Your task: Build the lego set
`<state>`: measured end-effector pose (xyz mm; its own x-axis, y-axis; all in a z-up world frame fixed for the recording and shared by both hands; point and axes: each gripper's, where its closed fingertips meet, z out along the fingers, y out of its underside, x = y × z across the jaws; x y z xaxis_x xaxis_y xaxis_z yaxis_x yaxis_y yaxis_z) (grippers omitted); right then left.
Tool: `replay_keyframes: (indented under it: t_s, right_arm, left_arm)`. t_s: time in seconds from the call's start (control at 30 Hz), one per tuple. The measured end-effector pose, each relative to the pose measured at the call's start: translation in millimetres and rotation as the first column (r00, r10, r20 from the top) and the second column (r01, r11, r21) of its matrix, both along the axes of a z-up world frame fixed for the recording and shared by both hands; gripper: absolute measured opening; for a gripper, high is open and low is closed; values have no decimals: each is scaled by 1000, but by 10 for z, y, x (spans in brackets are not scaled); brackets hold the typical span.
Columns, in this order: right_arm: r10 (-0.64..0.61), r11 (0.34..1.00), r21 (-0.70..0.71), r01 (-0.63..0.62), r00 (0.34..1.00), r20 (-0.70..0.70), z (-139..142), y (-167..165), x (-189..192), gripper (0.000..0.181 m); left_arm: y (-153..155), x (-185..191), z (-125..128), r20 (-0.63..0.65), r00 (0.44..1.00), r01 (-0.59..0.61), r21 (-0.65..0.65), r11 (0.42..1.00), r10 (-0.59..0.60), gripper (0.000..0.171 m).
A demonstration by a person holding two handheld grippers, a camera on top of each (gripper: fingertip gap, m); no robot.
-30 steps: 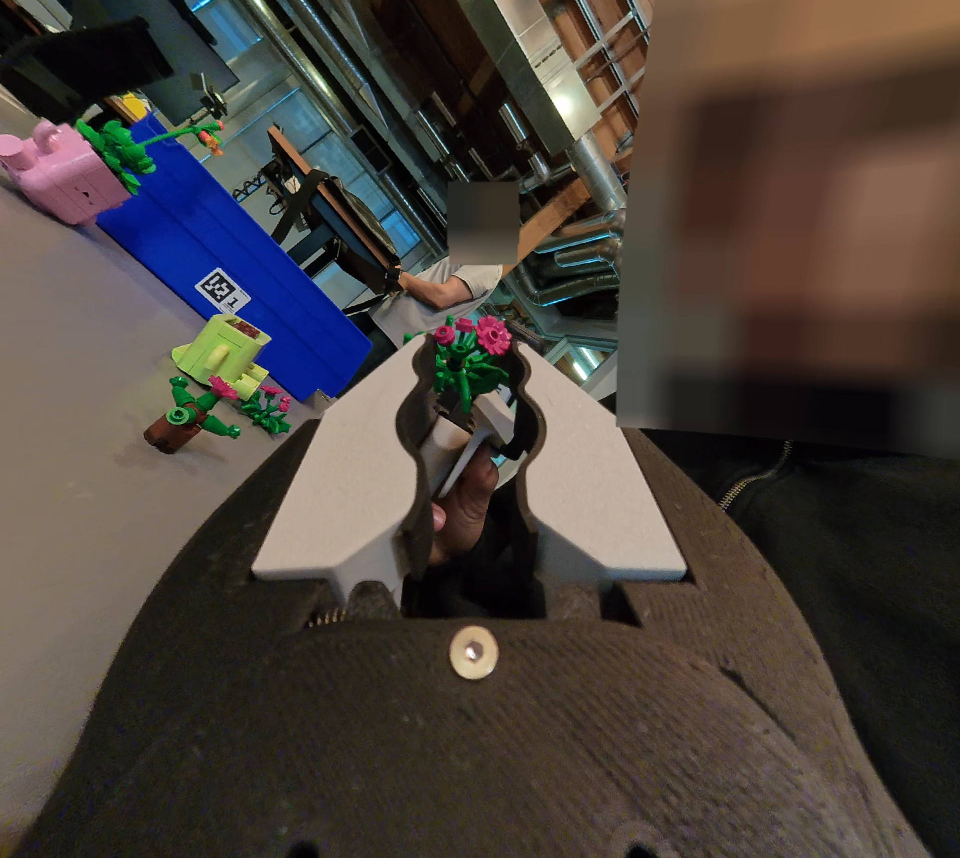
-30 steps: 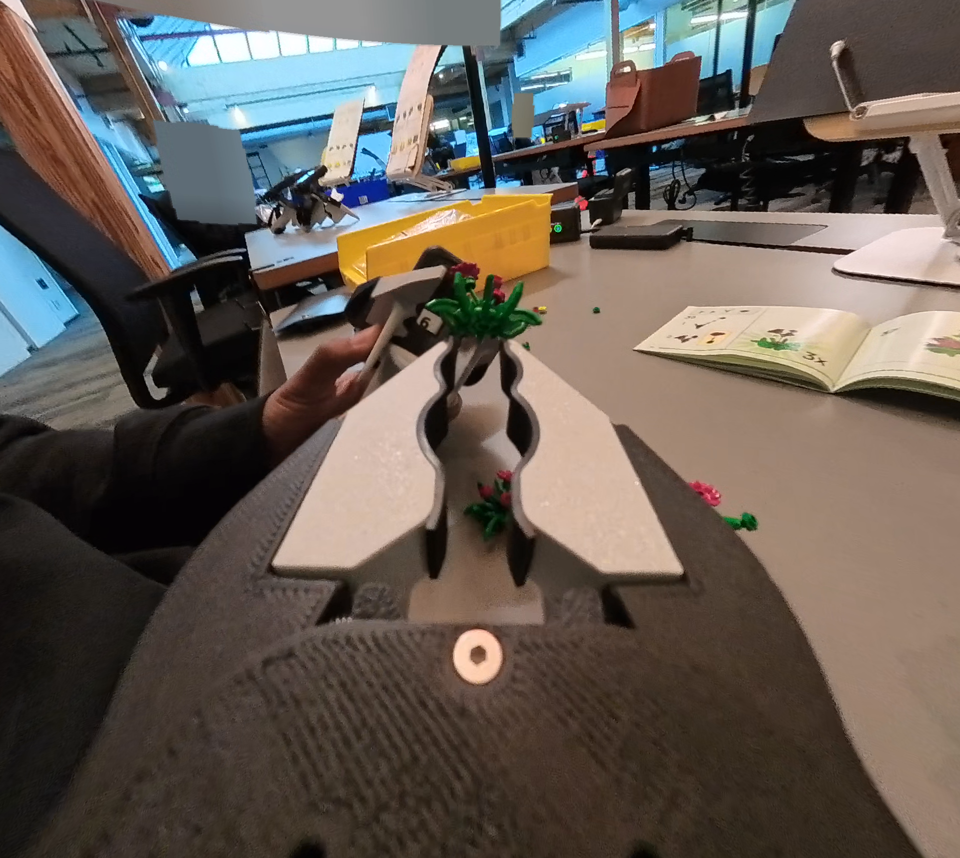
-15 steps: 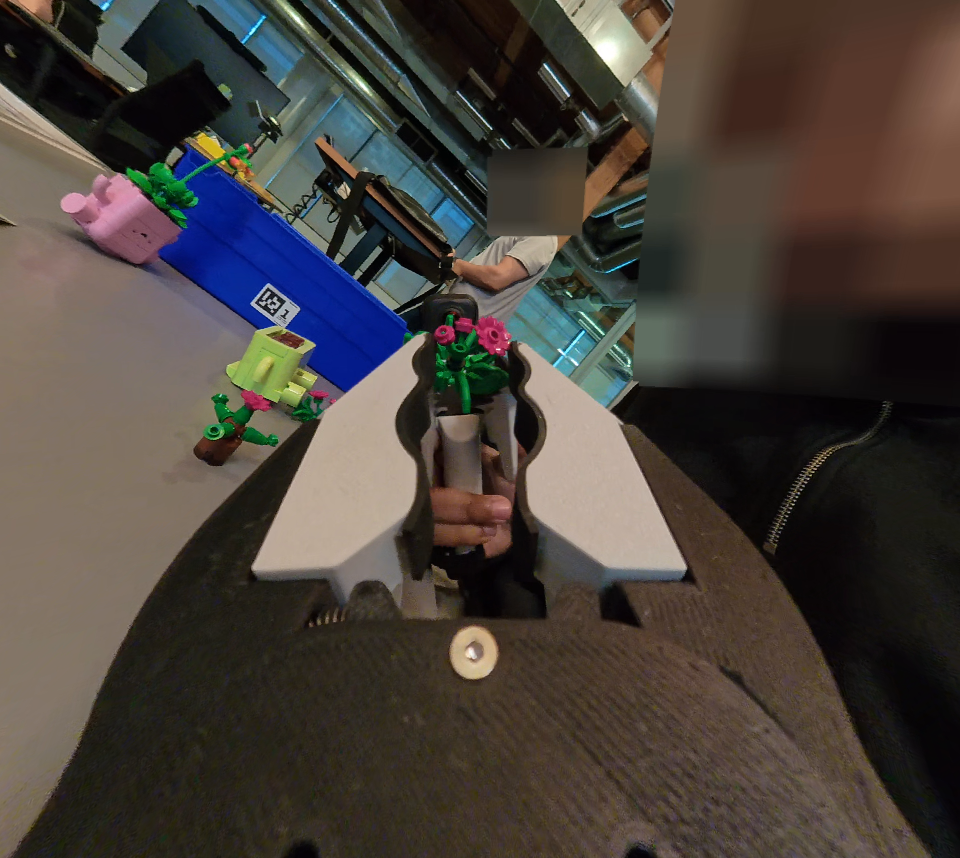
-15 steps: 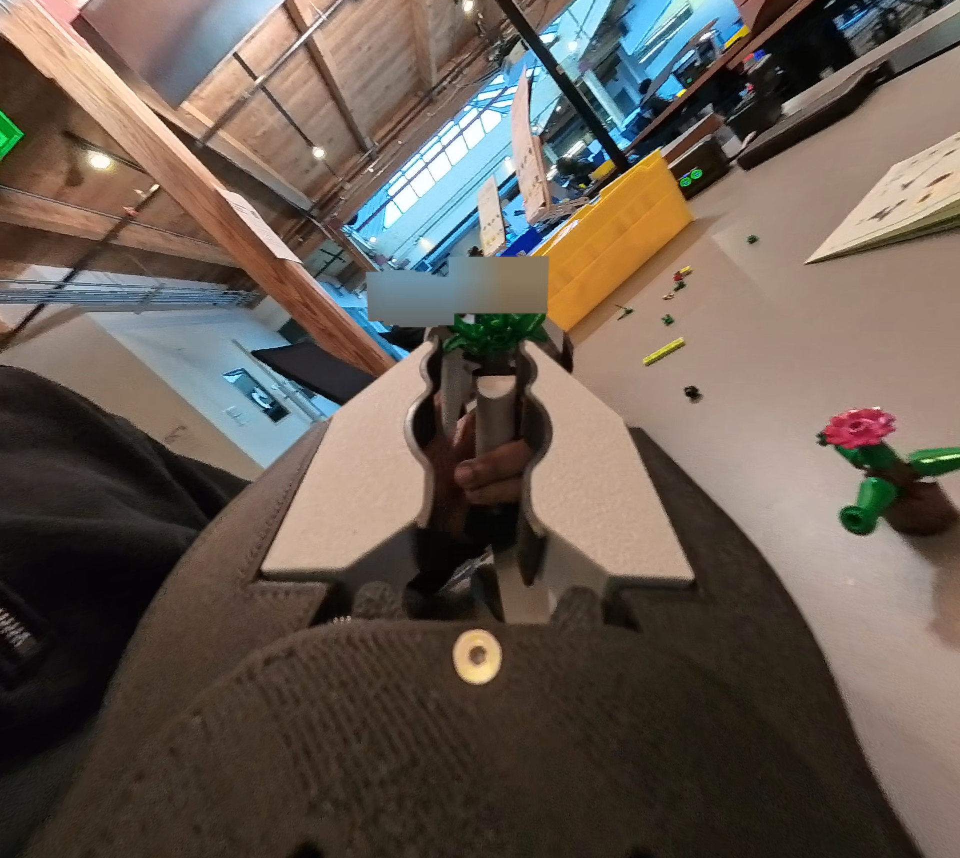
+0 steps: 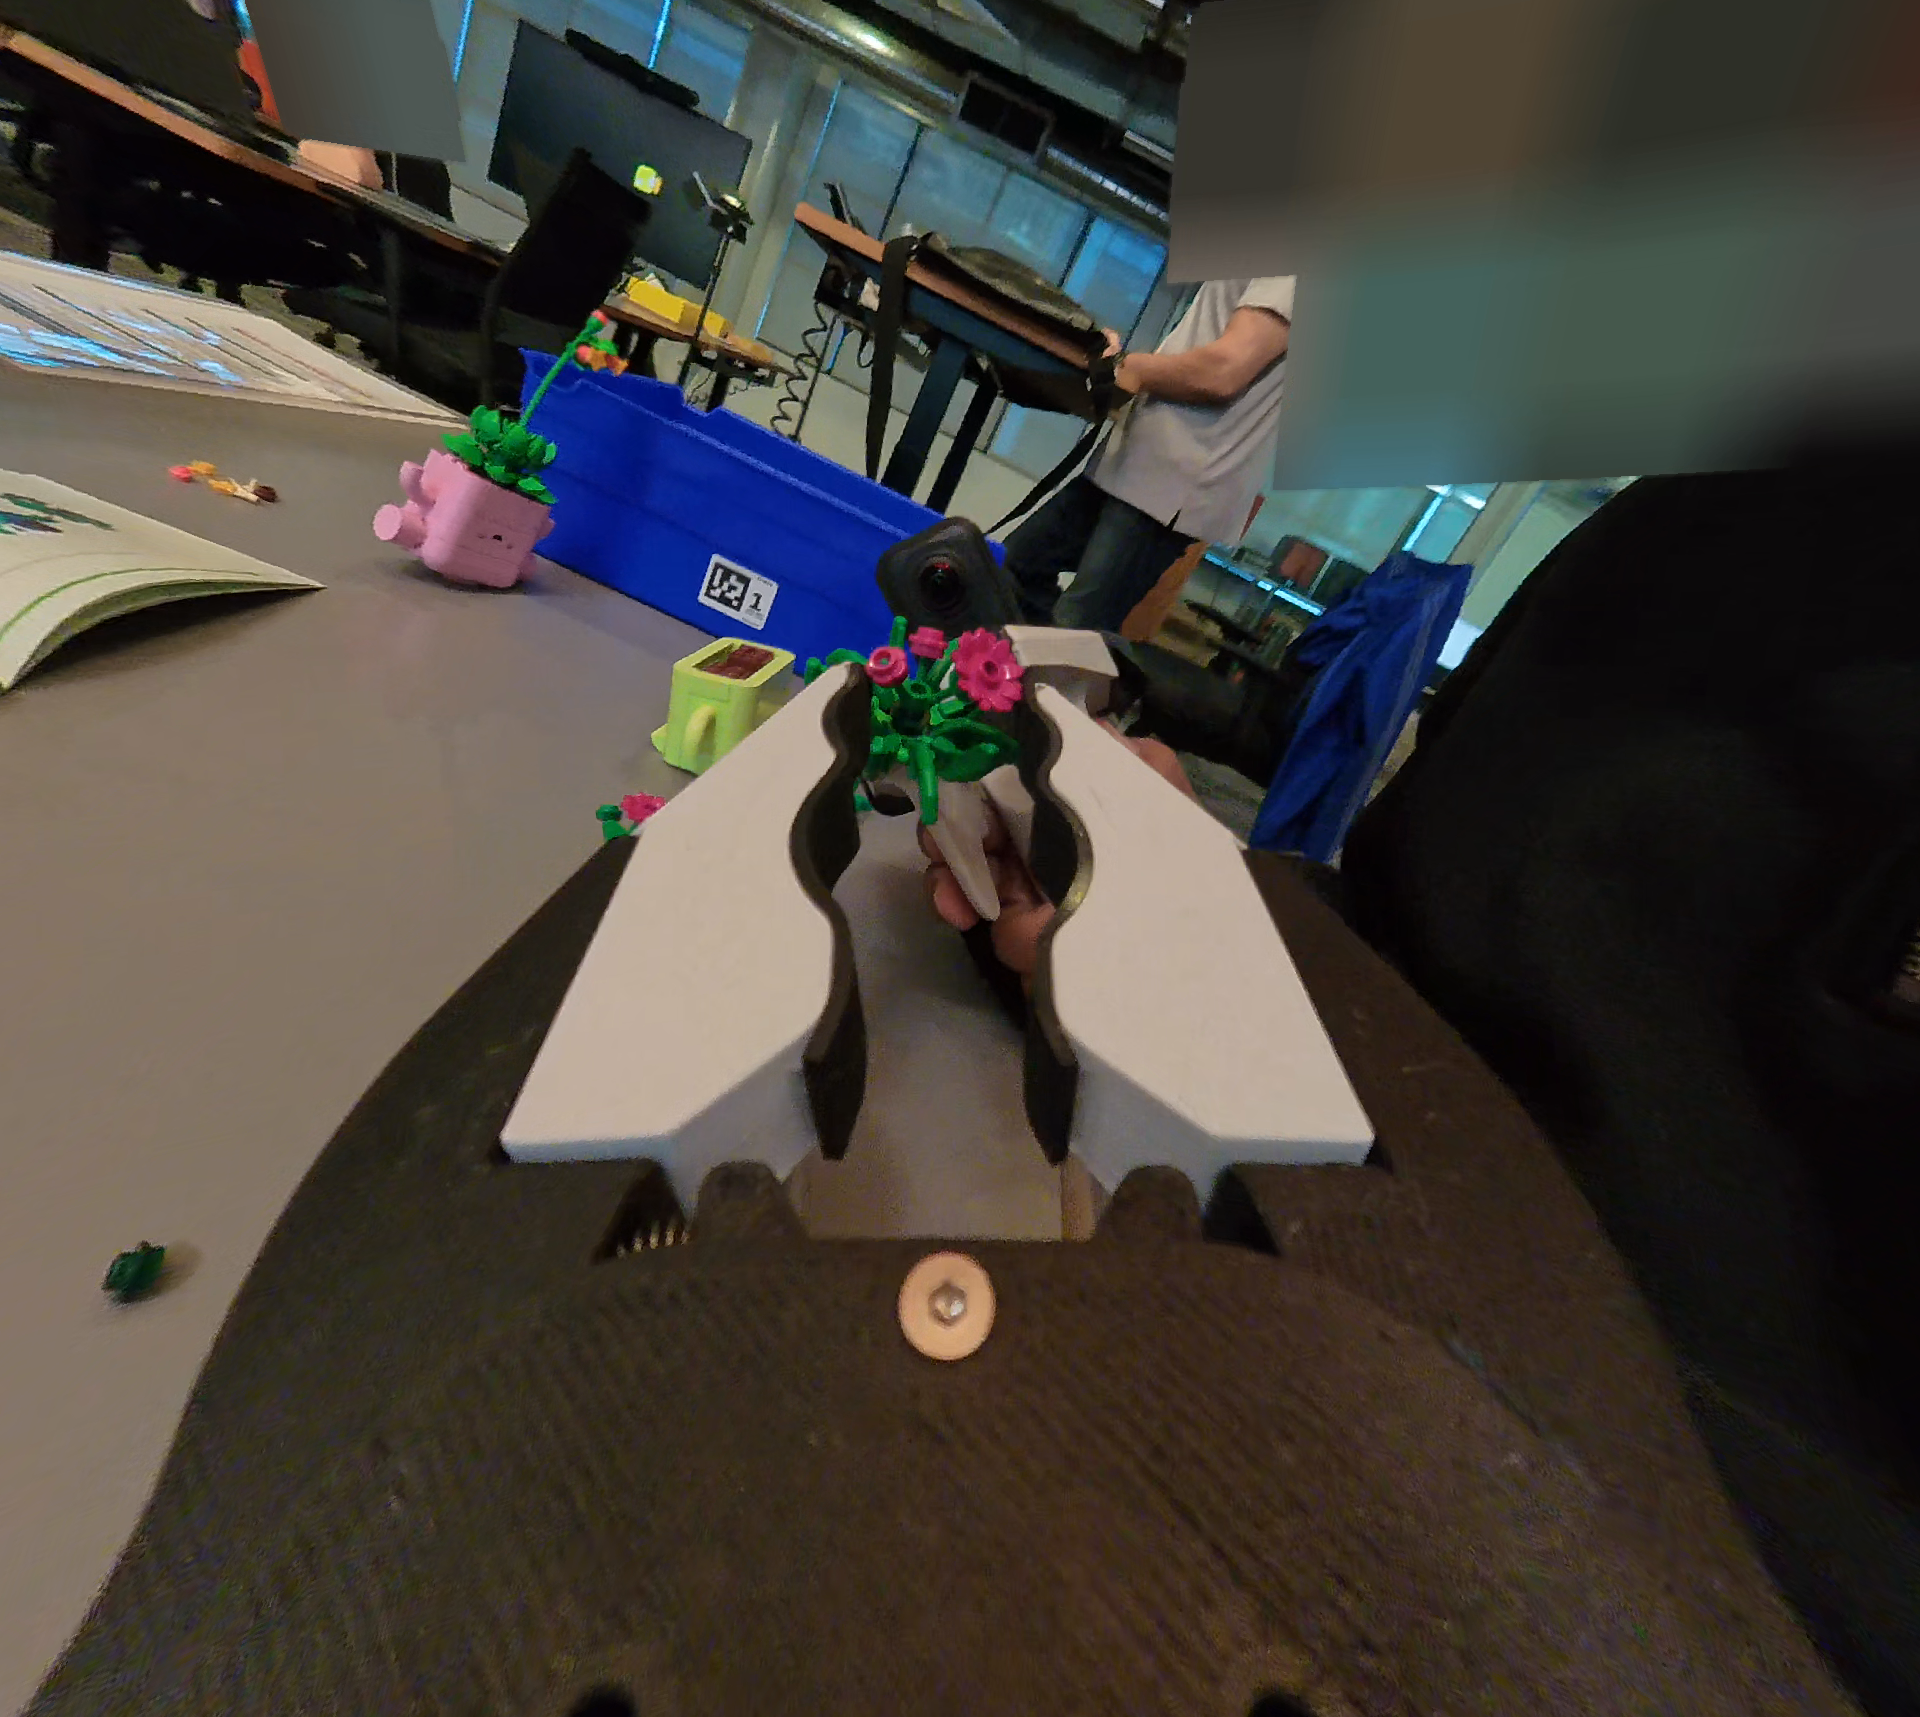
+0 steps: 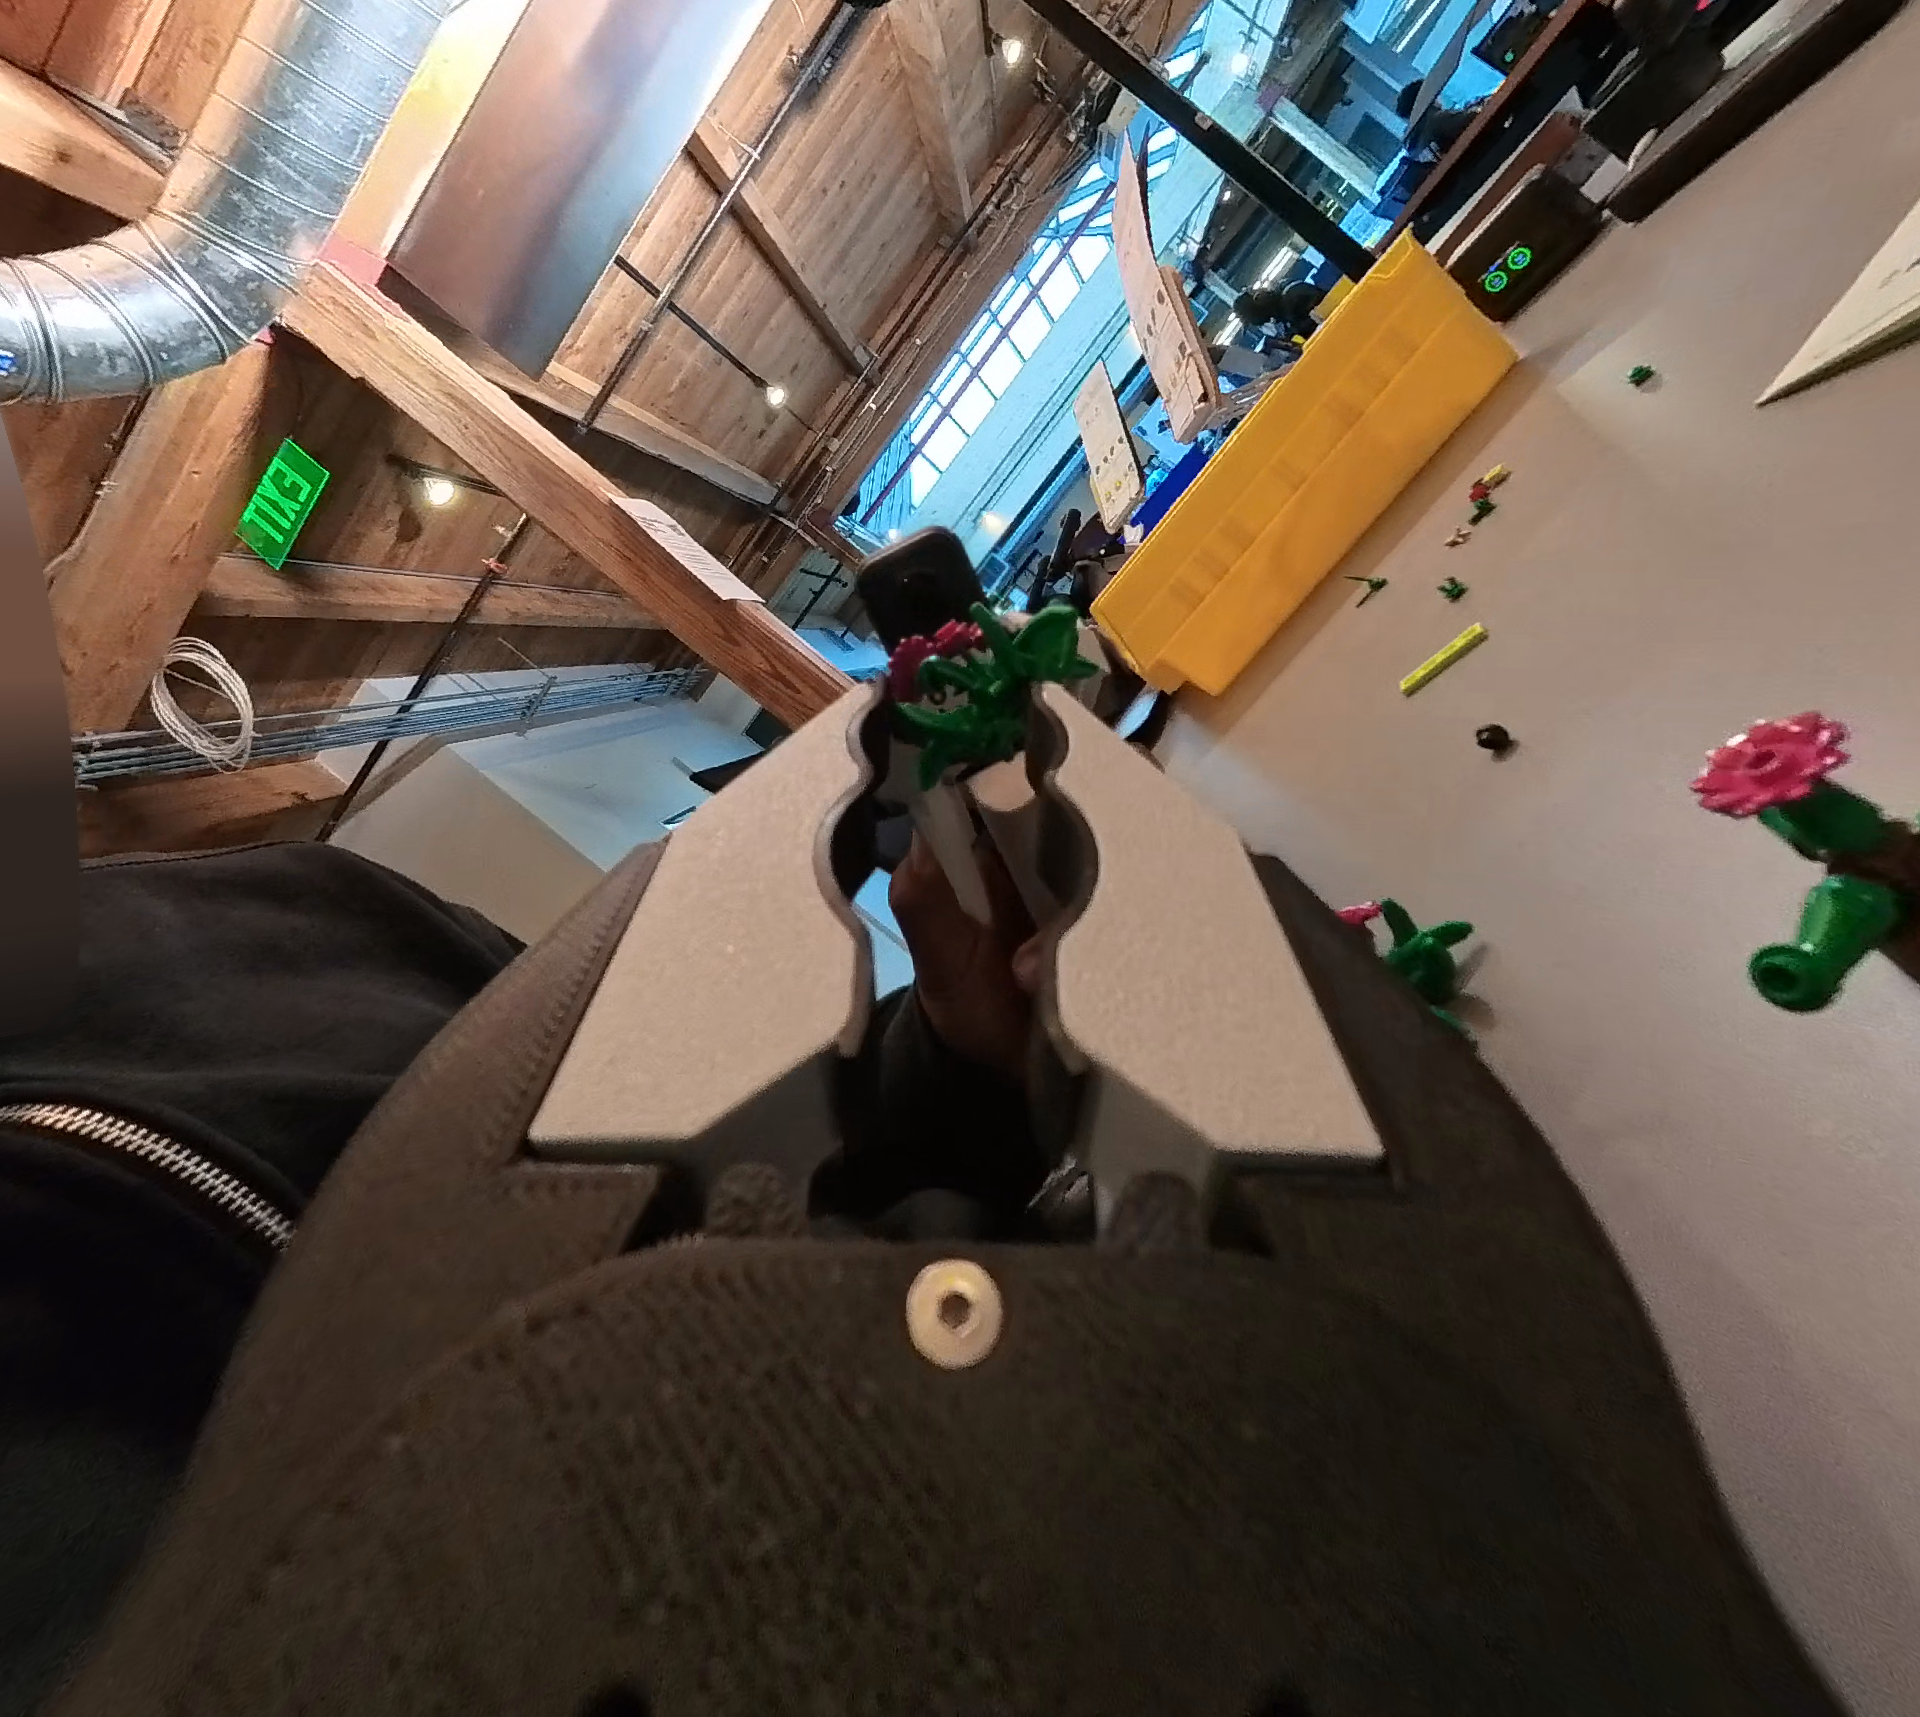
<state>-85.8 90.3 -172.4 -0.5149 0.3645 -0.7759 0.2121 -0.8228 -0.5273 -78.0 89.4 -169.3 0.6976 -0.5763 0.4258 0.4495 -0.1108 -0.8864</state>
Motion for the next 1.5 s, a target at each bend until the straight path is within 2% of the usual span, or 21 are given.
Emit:
replay_keyframes:
  t_s: [0.1, 0.3, 0.37, 0.47, 0.57, 0.67, 0.73, 0.8, 0.9, 1.03, 1.13, 1.2, 1.27, 1.33, 1.37, 1.43, 1.5]
  right_arm:
    - [9, 1000, -7, -9, 1000, 15, -22, 15, 6, 23]
    - [-16, 1000, 27, 15, 1000, 17, -36, 77, 16, 23]
    - [-42, 995, 89, 40, 999, 13, -33, 101, 26, 22]
    - [-90, 964, 250, 88, 996, -4, -29, 120, 46, 23]
    - [-116, 867, 478, 139, 990, -78, 1, 69, 96, 22]
    - [-103, 675, 711, 195, 980, -171, -5, -37, 167, 22]
    - [-55, 542, 809, 228, 970, -236, -18, -149, 228, 23]
    - [7, 491, 836, 245, 958, -286, 1, -268, 296, 23]
    - [88, 541, 814, 211, 948, -305, 60, -390, 381, 23]
    - [125, 609, 776, 161, 947, -295, 93, -403, 422, 23]
    - [111, 626, 767, 142, 957, -268, 76, -358, 401, 23]
    - [96, 611, 778, 147, 961, -258, 53, -330, 385, 23]
    - [38, 570, 803, 172, 971, -234, 1, -247, 328, 23]
    - [-63, 482, 850, 212, 976, -208, -86, -99, 248, 23]
    - [-132, 415, 881, 229, 973, -191, -146, 8, 203, 23]
    - [-195, 298, 924, 238, 963, -185, -223, 107, 174, 23]
    - [-255, 232, 943, 240, 950, -179, -261, 176, 142, 23]
  left_arm:
    - [10, 11, -31, -22, 1000, 1, -16, 1000, -1, 26]
    - [35, 5, -56, -8, 1000, -1, -37, 999, 1, 39]
    - [48, -68, -55, -2, 999, -42, -41, 998, 42, 52]
    - [34, -134, -29, 56, 998, -34, -45, 998, 37, 55]
    - [21, -188, -6, 202, 979, 40, -62, 997, -27, 56]
    - [-35, -221, 51, 373, 916, 174, -36, 984, -148, 56]
    - [-88, -173, 49, 408, 882, 272, -29, 962, -237, 56]
    - [-143, -56, 13, 377, 869, 365, -51, 930, -320, 56]
    - [-229, 119, 4, 297, 863, 444, -64, 894, -408, 56]
    - [-300, 260, -7, 267, 840, 506, -69, 860, -473, 53]
    - [-267, 258, -28, 256, 854, 485, -78, 871, -453, 49]
    - [-238, 220, -53, 240, 875, 451, -93, 888, -420, 46]
    - [-175, 133, -95, 214, 912, 379, -118, 918, -349, 45]
    - [-100, 4, -157, 175, 954, 272, -152, 950, -245, 45]
    - [-81, -46, -175, 156, 966, 231, -162, 959, -206, 46]
    - [-55, -95, -207, 97, 984, 165, -179, 970, -150, 46]
    - [-19, -80, -277, -15, 995, 97, -209, 973, -102, 46]
